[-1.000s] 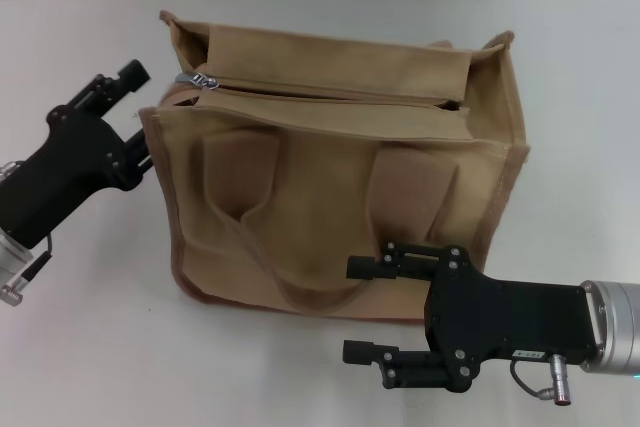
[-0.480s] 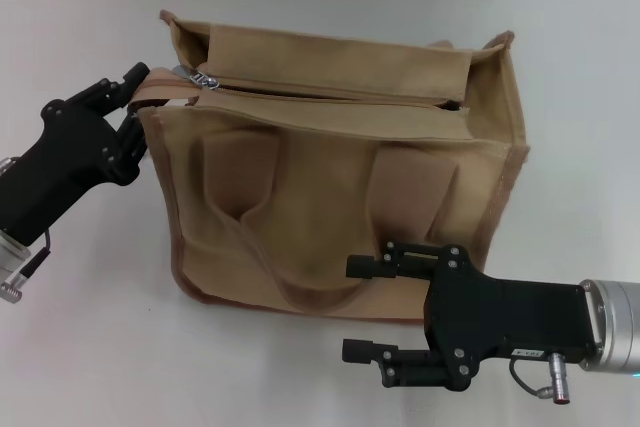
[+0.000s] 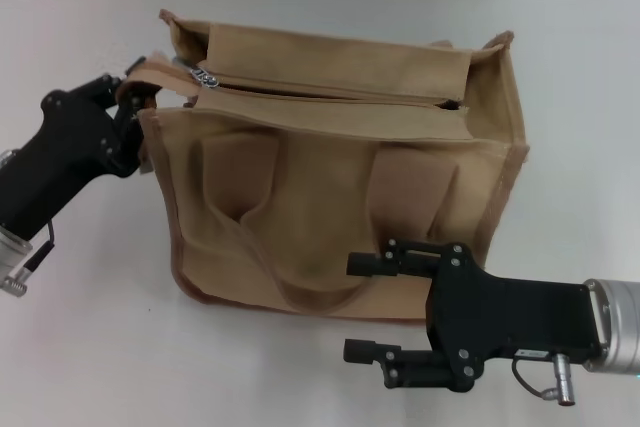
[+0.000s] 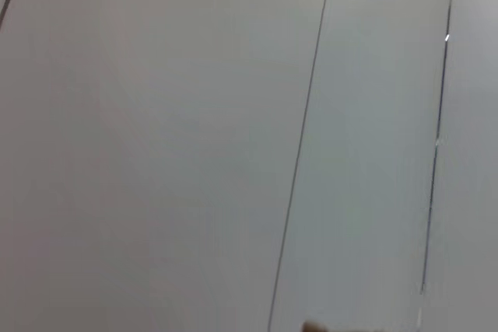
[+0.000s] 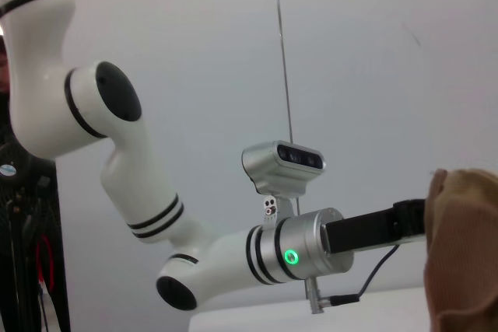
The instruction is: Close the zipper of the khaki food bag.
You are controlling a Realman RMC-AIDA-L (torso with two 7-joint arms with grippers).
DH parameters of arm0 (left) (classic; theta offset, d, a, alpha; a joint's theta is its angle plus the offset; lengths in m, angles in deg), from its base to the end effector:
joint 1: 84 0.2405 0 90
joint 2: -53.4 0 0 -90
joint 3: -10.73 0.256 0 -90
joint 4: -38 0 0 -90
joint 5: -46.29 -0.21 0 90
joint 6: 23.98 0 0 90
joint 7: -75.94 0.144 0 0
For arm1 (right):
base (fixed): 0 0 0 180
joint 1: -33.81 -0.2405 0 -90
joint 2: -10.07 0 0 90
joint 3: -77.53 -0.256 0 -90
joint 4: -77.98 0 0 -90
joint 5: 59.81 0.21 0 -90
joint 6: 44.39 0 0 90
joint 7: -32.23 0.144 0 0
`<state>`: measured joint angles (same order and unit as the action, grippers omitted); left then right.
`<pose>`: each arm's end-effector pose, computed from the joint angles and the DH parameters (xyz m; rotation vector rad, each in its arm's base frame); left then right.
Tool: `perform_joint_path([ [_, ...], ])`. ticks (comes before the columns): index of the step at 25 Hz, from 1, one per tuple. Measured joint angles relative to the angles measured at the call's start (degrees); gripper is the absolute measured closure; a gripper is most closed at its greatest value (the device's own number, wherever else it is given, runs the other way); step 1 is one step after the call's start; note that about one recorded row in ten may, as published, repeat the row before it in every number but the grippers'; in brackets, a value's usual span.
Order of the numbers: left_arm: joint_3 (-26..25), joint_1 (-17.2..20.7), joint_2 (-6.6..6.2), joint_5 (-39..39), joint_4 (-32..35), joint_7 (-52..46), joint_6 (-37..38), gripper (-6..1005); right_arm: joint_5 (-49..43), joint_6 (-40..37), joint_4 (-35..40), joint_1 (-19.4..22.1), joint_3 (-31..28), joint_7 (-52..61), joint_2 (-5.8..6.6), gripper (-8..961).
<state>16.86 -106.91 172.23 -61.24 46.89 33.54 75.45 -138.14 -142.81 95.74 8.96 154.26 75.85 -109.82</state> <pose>-0.2963 0.2699 0.0007 -2.0512 -0.4671 -1.2403 0.2352 0.2355 -0.0731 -2.8477 0.1188 1.2225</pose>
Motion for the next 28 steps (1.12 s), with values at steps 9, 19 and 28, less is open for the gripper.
perform_joint_path([
  [9,0.44,-1.93,0.11,3.52,-3.43,-5.05,10.64,977,7.9,-6.5,-0.09,1.16,-0.13,0.78,0.46,233],
  [19,1.11,-2.29,0.18,3.21,-4.49,-5.36,9.12,976,20.64,-3.14,0.54,-2.33,-1.61,13.48,0.36,233],
  [28,1.17,-2.42,0.17,3.22,-4.55,-7.13,8.96,977,25.21,0.61,1.07,-9.65,-4.08,52.37,0.65,233],
])
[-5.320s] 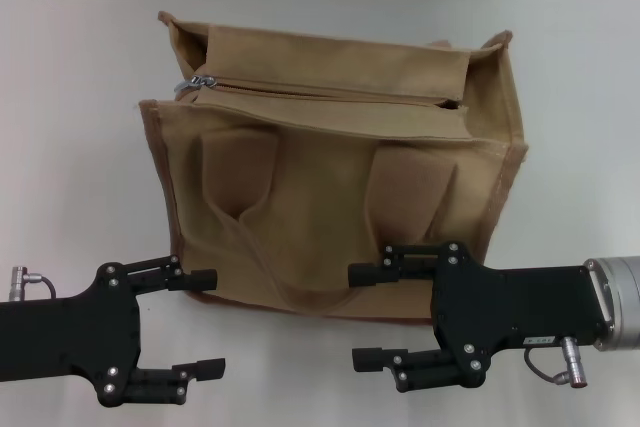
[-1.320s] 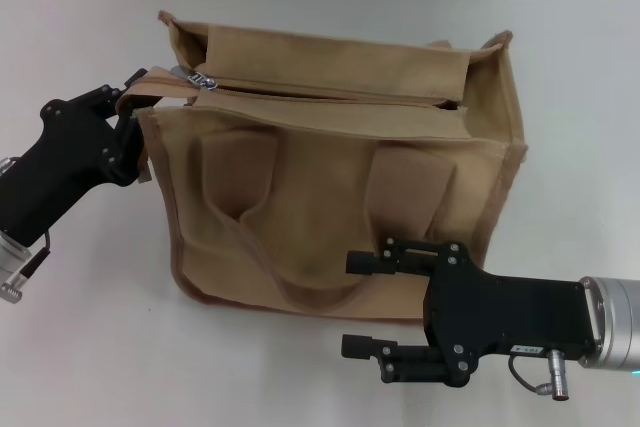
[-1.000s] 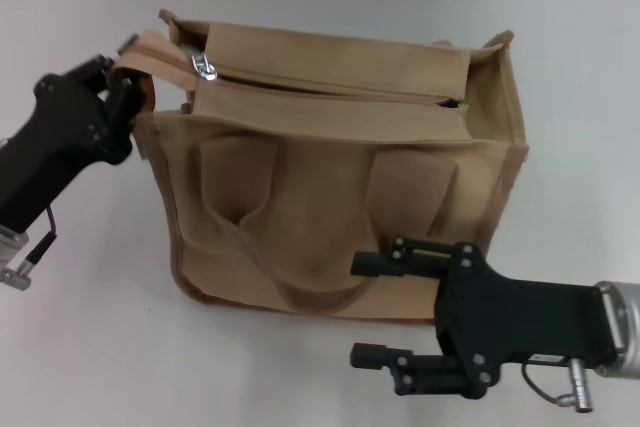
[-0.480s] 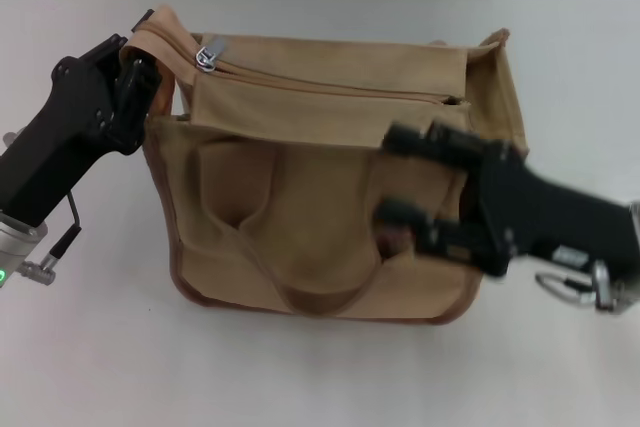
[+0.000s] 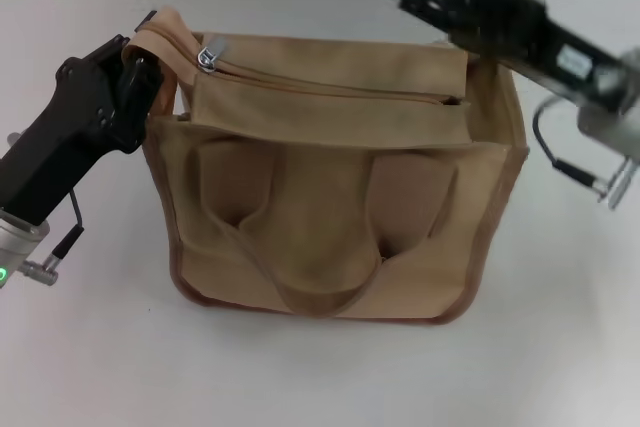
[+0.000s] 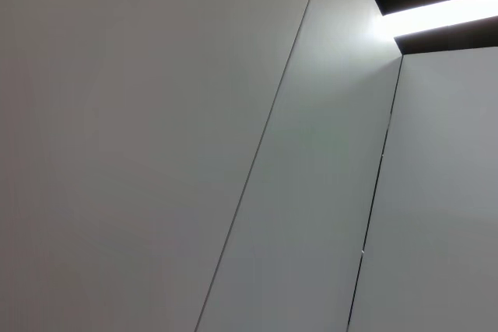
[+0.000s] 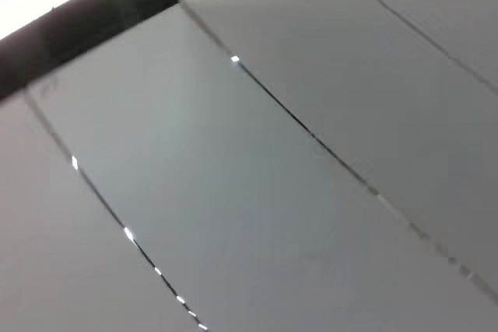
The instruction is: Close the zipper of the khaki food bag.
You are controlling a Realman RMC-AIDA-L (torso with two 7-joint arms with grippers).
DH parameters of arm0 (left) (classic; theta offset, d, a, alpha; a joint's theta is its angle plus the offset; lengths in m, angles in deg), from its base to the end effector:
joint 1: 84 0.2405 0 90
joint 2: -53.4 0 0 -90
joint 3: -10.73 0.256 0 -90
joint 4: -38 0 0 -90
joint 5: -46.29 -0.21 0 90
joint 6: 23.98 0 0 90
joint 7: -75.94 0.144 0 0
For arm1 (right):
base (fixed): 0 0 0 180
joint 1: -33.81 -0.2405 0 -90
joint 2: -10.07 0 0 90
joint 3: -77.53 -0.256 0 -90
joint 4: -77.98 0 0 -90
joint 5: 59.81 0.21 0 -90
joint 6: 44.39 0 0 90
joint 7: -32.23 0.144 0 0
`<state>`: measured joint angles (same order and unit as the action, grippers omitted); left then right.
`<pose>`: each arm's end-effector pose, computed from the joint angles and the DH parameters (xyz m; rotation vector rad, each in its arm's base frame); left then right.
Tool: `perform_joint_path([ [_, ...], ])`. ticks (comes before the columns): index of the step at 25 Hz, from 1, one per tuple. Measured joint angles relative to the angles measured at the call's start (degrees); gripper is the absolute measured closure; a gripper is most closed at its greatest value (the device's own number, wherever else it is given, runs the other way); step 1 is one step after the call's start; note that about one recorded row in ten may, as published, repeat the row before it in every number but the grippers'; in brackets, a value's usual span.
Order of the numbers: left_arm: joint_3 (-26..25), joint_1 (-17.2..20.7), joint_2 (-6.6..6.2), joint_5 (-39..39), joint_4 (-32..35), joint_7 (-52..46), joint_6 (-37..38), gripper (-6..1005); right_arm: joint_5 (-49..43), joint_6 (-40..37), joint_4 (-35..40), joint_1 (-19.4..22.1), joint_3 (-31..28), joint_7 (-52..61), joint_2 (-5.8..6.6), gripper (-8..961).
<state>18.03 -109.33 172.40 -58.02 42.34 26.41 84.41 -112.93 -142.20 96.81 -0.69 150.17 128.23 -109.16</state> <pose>-0.2625 0.2666 0.0025 -2.0196 -0.5076 -1.5832 0.1708 0.3238 -0.0170 2.2325 -1.0677 -1.6642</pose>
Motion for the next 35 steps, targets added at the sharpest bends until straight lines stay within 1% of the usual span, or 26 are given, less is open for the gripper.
perform_joint_path([
  [1,0.0,-0.11,0.0,0.01,0.02,-0.14,-0.12,977,-0.17,0.77,-0.02,-2.58,-0.17,13.7,0.23,233],
  [2,-0.03,-0.21,0.0,0.07,0.04,-0.17,-0.18,977,-0.17,0.77,-0.02,-2.58,-0.17,13.7,0.23,233],
  [4,-0.19,-0.45,0.0,0.23,0.04,-0.18,-0.18,976,-0.24,1.84,-0.54,-5.15,-0.03,25.85,0.4,233],
  [5,-0.26,-0.63,0.0,0.28,0.02,-0.18,-0.19,976,-0.24,2.41,-0.86,-6.02,0.06,30.17,0.38,233],
  [8,-0.33,-1.08,0.0,0.29,-0.02,-0.12,-0.24,976,-0.24,4.41,-2.08,-8.1,0.74,42.05,-0.29,233],
  [9,-0.34,-1.14,0.0,0.29,-0.04,0.01,-0.26,976,-0.24,4.67,-2.4,-8.53,1.07,43.59,-0.39,233],
  [13,-0.42,-1.58,0.0,0.35,-0.05,0.4,-0.51,976,-0.24,5.74,-3.83,-10.43,3.38,47.12,-0.55,233],
  [16,-0.44,-1.85,0.0,0.36,-0.04,0.44,-0.59,976,-0.24,6.74,-3.94,-10.6,4.96,48.57,-0.57,233],
  [26,-0.73,-2.36,0.0,0.48,0.05,-0.05,-0.6,977,-0.25,10.1,-4.04,-10.38,7.12,49.82,-0.57,233],
  [30,-0.77,-2.63,0.01,0.48,0.0,-0.05,-0.6,977,-0.27,11.58,-3.57,-11.18,10.11,50.39,-0.5,234],
  [35,-0.43,-3.73,0.16,0.21,-0.83,-0.06,-0.7,977,-0.27,13.64,-3.33,-11.75,10.64,51.25,-0.48,234],
])
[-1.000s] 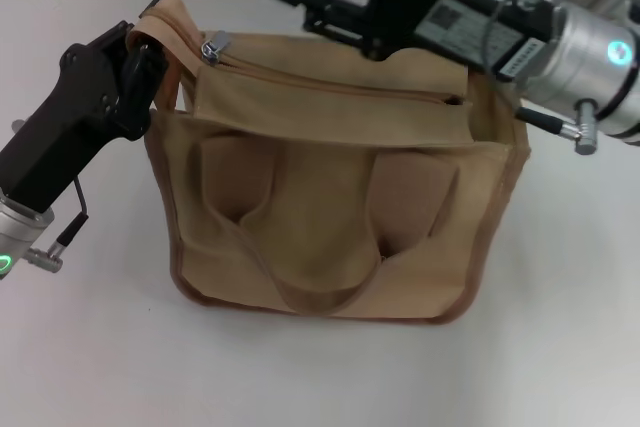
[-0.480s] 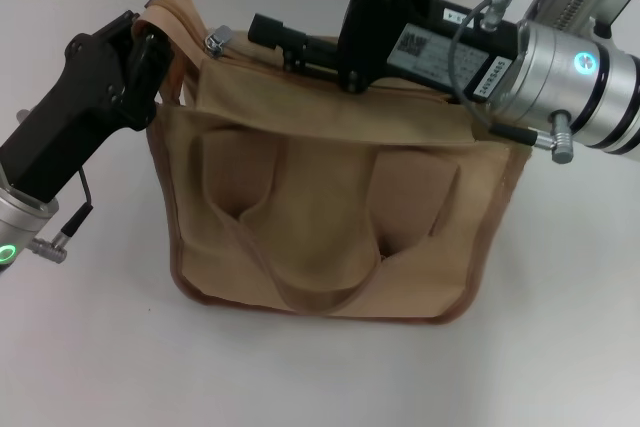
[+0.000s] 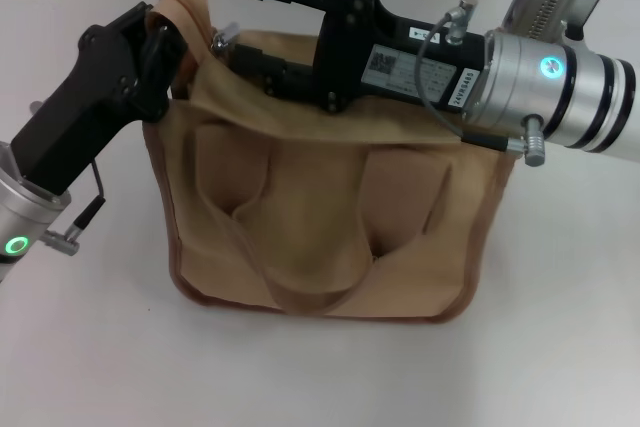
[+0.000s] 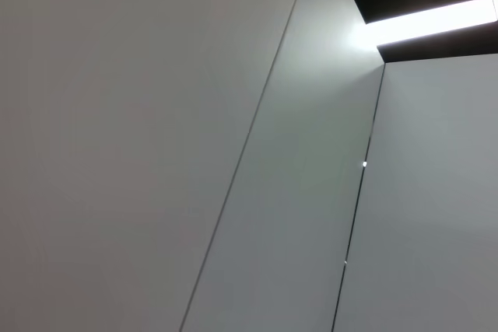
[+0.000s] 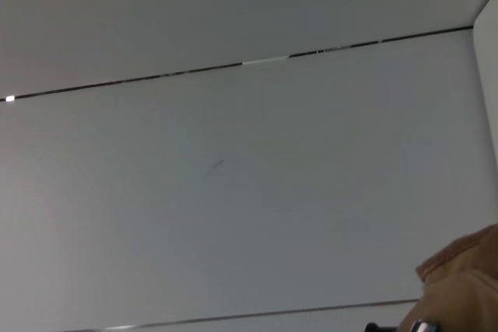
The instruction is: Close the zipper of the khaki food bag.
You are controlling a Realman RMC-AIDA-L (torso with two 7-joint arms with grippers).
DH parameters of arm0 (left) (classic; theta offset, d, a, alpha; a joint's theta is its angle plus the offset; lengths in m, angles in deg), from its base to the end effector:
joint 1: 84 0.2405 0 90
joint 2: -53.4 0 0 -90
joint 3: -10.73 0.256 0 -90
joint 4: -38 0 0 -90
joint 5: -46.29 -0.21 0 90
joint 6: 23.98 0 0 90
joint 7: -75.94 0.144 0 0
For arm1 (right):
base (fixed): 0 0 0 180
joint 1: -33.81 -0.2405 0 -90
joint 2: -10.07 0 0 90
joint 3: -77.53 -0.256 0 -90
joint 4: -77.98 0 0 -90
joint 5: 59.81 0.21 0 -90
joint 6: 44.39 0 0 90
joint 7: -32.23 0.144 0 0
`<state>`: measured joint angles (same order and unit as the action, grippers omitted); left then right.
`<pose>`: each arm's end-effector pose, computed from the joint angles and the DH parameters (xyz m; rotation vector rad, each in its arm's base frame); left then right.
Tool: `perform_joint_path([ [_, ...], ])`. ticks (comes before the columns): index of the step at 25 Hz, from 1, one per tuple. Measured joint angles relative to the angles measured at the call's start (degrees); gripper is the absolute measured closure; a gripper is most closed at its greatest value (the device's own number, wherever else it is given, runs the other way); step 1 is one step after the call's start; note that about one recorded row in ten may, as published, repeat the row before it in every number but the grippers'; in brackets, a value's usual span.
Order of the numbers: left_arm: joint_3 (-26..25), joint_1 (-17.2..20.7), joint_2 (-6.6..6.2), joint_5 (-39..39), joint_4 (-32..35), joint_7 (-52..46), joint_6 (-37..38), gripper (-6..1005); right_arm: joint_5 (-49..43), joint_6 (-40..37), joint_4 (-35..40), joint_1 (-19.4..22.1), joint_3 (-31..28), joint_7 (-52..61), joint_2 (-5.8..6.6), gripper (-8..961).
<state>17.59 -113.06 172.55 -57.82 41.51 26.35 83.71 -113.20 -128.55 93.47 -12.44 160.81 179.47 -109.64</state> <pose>-0.2443 0.2837 0.0000 -2.0385 -0.4702 -1.6264 0.1248 0.3543 -0.0671 1.5591 -1.8388 -0.9684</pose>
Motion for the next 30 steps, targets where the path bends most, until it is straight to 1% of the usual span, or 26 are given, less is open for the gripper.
perform_joint_path([
  [7,0.26,-0.53,0.02,-0.08,-0.66,0.46,-0.08,976,0.01,2.15,0.51,-0.49,0.03,-0.19,-0.08,234],
  [19,1.51,-0.6,0.02,-0.15,-2.13,0.49,-0.06,977,-0.09,2.83,0.9,-0.79,0.22,-2.55,-0.14,234],
  [30,1.23,-0.24,0.02,0.11,-2.1,0.53,0.59,976,0.06,2.92,0.95,-0.34,-0.07,-3.33,-0.14,234],
])
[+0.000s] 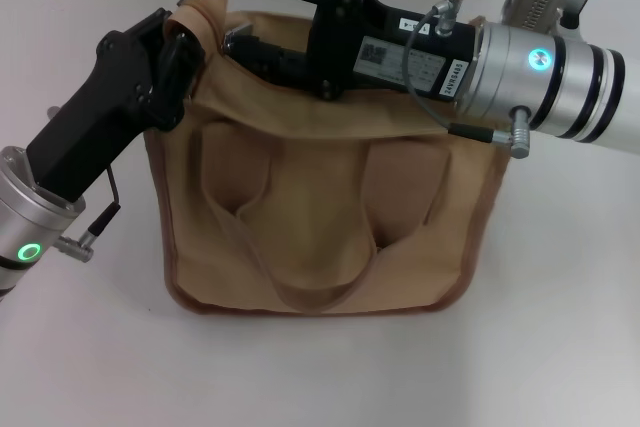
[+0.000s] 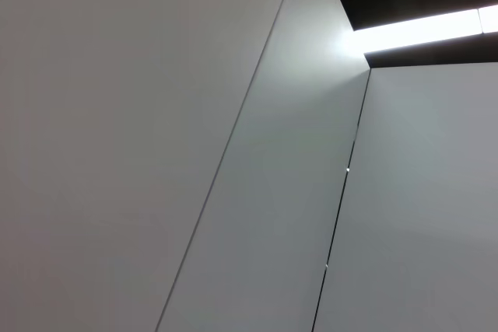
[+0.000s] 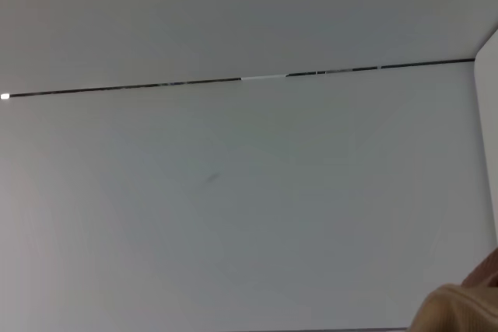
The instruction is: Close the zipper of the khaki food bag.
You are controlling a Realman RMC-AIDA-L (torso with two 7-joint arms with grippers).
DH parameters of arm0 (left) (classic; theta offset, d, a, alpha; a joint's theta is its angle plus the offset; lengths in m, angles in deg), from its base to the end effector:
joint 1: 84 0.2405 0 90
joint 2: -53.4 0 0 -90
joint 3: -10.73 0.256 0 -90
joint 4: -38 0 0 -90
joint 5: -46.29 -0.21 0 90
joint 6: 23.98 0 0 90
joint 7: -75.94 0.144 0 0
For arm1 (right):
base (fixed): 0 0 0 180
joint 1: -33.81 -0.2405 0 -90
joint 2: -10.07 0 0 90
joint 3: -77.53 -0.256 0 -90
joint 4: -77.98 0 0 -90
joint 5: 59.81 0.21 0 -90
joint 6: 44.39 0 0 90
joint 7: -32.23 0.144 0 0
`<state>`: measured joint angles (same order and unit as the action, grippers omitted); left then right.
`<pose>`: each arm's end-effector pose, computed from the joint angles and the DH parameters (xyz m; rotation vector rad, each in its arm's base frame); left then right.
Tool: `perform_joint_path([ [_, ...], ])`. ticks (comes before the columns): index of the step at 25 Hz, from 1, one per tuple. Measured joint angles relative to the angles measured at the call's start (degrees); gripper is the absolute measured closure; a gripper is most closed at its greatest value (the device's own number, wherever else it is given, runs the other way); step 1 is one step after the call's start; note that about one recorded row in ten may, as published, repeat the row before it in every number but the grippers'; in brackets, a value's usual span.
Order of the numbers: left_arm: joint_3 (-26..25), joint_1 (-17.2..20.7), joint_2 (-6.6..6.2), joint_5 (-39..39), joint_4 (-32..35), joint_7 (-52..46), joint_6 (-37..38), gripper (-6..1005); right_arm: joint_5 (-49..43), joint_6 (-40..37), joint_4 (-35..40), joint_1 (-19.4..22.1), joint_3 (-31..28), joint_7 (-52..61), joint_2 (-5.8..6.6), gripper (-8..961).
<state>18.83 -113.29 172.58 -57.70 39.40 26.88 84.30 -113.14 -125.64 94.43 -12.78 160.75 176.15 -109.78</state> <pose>-0.2386 0.2798 -0.0065 -2.0509 -0.4830 -1.6652 0.1220 0.3613 -0.0689 1.6412 -1.8270 -1.0157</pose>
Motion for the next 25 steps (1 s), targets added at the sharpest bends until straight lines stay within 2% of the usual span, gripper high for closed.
perform_joint_path([
  [25,-0.13,-0.08,-0.01,0.03,-0.34,0.1,-1.58,977,0.11,-0.56,0.45,-0.45,0.7,-2.28,0.0,232],
])
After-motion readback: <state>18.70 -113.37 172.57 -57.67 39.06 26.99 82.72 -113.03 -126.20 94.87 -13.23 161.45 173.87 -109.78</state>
